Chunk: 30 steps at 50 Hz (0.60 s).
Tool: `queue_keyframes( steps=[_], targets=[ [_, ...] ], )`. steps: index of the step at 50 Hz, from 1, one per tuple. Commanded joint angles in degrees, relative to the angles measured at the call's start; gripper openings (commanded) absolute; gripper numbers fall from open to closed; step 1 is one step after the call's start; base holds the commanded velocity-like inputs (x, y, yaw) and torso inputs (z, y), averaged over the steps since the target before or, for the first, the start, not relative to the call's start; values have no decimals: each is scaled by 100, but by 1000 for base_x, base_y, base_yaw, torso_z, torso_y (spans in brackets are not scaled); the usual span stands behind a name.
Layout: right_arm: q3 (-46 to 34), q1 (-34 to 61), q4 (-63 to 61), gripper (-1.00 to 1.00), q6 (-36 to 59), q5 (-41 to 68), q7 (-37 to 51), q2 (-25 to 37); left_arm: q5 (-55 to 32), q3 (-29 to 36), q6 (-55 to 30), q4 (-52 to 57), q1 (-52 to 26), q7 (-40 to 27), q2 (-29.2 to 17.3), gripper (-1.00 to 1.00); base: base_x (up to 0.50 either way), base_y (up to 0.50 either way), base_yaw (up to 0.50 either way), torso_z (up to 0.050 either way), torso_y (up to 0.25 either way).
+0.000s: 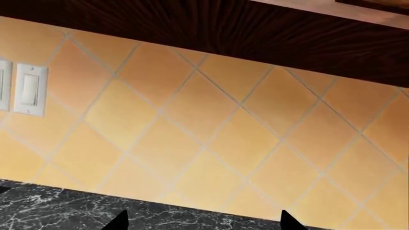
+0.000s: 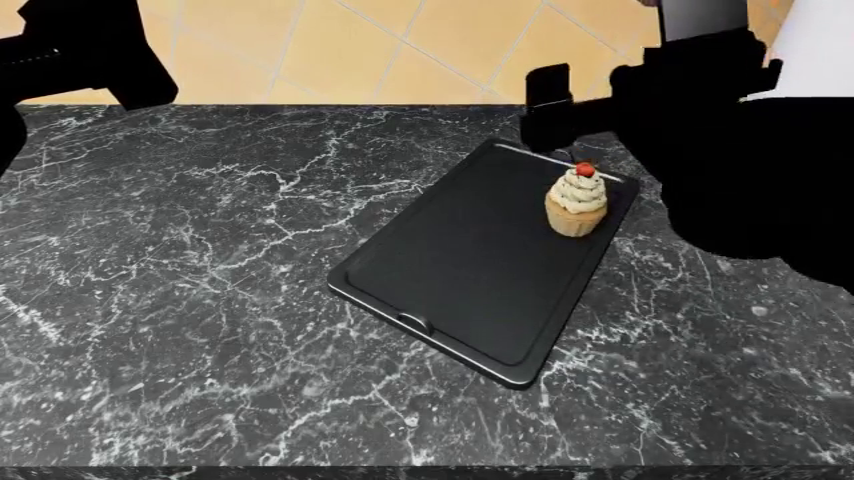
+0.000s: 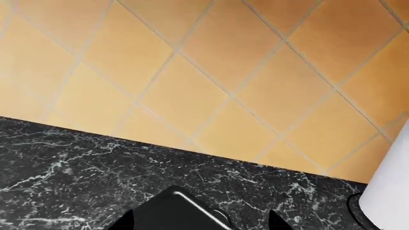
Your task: Pick up the bowl with cake and place it on the tray. Pick up the cupcake and place it on the tray.
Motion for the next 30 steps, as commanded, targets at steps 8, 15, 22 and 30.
queue_keyframes(
  steps=[8,15,22,30],
  targets=[
    [934,-57,-2856,100,-112,2340,2107,1197,-144,-27,73,67,-67,-67,-84,100,0,0,0,0,0],
    [1162,282,-3587,100,-336,3248,2876,1658,-293,-86,113,68,-196,-116,-185,100,0,187,0,0,0],
    [1167,1211,-3636,100,-369,3978,3355,1799,-431,-116,164,98,-275,-174,-237,100,1,500,0,0,0],
    [1050,1405,-3660,100,-287,4071,3450,1825,-487,-143,201,106,-335,-189,-278,100,1,500,0,0,0]
  ],
)
